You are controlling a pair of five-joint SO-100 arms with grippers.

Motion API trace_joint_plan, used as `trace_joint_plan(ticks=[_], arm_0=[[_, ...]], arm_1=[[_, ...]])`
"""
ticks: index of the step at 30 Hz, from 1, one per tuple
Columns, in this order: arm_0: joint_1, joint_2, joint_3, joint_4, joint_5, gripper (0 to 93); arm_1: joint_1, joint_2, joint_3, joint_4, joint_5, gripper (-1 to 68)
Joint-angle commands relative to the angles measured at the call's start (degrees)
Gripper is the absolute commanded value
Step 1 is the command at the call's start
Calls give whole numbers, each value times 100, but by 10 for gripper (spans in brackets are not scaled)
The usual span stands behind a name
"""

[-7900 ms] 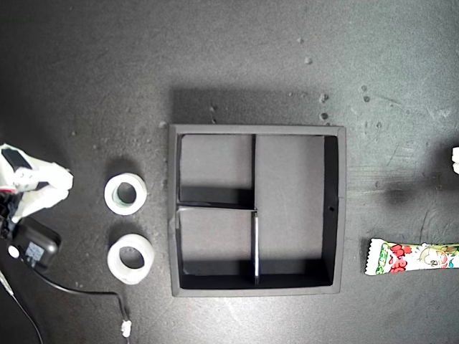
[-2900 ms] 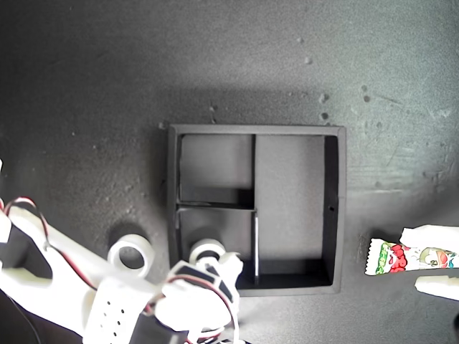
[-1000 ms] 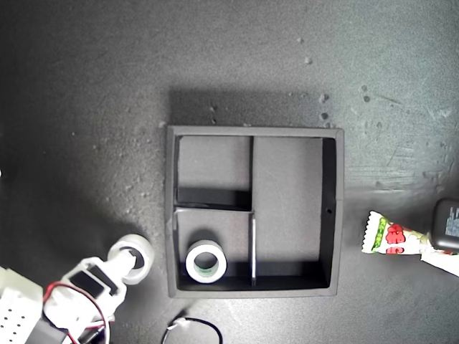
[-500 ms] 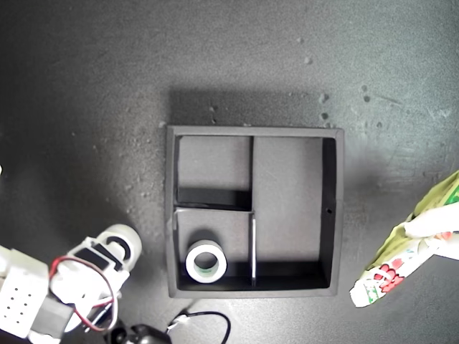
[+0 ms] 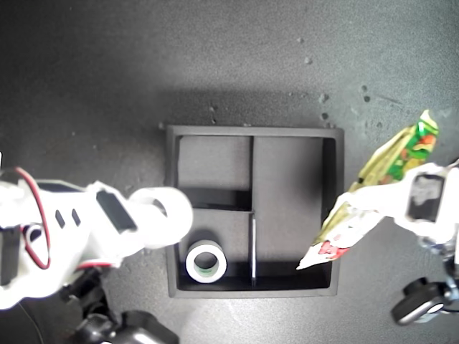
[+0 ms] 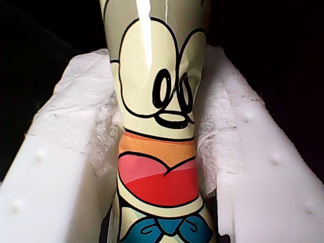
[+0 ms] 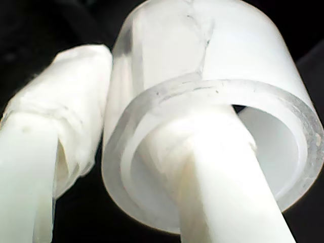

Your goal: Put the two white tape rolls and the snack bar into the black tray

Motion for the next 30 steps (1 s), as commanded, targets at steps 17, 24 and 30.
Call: trace_joint_plan(ticks=[17,24,30], arm_0=[[-299,-4711,-5968,3023,-105,0],[-387,-4597,-5449,3023,-246,119],[-378,-4500,-5458,3023,-211,176]], arm_1=[[-281,-431,-729,-44,18,-5],[-448,-431,-650,-211,-9,-4],[-510,-431,-554,-211,-26,-2]])
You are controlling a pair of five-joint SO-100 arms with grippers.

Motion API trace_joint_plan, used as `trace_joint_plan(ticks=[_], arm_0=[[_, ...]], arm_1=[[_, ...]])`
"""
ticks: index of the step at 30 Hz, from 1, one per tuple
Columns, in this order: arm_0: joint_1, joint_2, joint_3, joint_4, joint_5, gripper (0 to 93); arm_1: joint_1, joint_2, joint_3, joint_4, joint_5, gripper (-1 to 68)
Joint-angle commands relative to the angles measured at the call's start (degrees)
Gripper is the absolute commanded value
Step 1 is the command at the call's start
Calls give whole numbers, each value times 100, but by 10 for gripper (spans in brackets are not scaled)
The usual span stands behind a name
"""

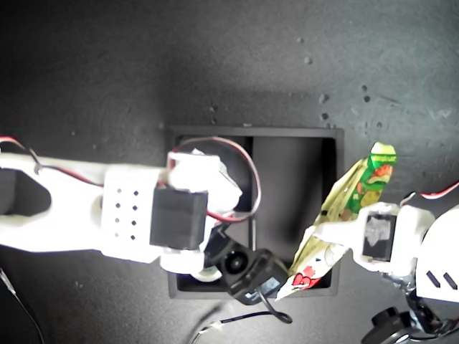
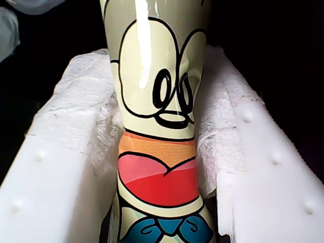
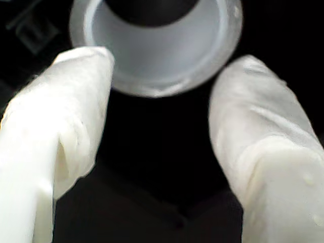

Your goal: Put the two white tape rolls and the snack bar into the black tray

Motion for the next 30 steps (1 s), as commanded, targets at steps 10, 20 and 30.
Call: trace_joint_plan(ticks=[10,20,30], arm_0=[[-369,2769,888,114,202,129],[70,7673,5625,-650,-703,0],[1380,10187,11180,-3639,-2145,0]], arm_1=[[62,35,88,-325,-18,271],[431,123,422,-70,369,468],[176,2074,-536,3217,5458,-4]])
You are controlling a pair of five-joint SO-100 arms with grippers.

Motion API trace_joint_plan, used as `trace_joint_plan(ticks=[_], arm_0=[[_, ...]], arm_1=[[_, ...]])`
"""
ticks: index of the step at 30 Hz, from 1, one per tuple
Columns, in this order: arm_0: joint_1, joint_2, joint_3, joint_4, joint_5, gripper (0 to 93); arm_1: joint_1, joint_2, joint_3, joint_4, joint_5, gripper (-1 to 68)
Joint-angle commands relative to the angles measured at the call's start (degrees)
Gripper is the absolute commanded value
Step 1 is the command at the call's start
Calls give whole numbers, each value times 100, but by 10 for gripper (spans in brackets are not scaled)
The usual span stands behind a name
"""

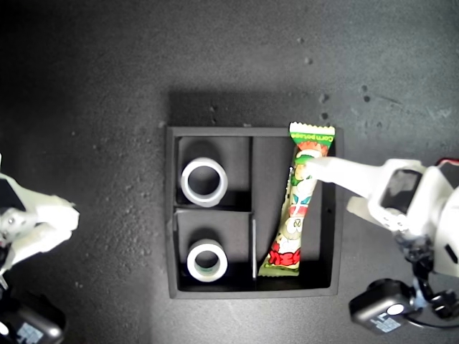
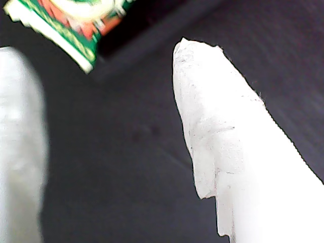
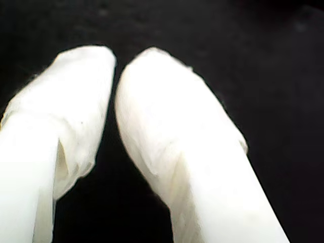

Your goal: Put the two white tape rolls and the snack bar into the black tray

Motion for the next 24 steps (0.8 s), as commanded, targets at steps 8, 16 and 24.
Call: trace_joint_plan(ticks=[8,16,24], arm_0=[[281,1459,2821,-1652,-343,0],[334,3120,4298,-1898,-501,0],[422,4983,5353,-1310,-554,0]], arm_1=[[-325,6495,6732,-1925,2707,-6],[308,9308,9976,-2426,1573,-6],[659,10072,11320,-2514,958,-6]])
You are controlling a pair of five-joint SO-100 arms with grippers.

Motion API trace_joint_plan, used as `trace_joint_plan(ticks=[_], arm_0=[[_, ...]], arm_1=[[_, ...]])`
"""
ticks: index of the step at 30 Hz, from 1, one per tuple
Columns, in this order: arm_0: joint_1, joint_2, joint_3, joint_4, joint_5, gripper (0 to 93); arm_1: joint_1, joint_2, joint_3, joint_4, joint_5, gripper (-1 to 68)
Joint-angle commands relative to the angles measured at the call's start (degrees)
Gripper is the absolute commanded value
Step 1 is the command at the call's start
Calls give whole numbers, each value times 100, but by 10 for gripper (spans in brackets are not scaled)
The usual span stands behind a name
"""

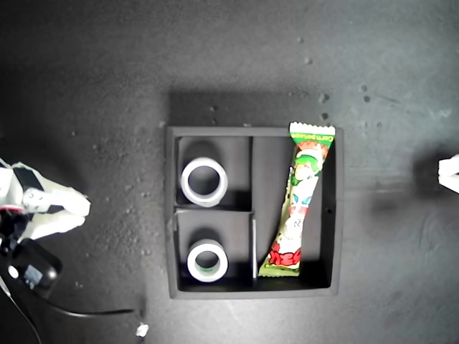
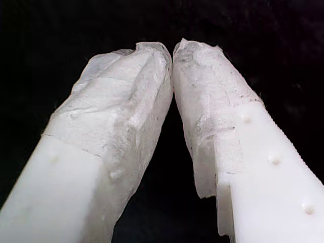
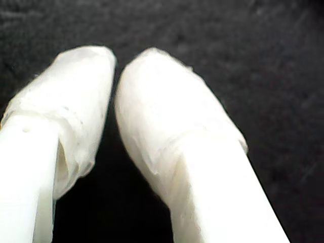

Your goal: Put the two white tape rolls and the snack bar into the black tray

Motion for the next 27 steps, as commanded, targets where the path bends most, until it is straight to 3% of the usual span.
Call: trace_joint_plan(ticks=[1,9,15,16,18,21,23,27], arm_0=[[79,624,369,272,-141,0],[70,703,369,870,-343,2],[88,703,369,1380,-642,31],[70,694,369,1503,-580,27],[-105,703,369,1600,290,2],[-264,703,369,1837,422,2],[-334,694,369,1951,932,2],[-352,694,369,2083,747,2]], arm_1=[[70,26,229,-70,-202,-6],[158,26,229,176,-562,-4],[193,26,229,940,-738,-1],[255,26,229,984,-1028,-1],[387,26,229,993,-1266,-1],[431,26,229,1222,-1828,-1],[475,26,229,1503,-1731,0],[527,26,229,1635,-1600,0]])
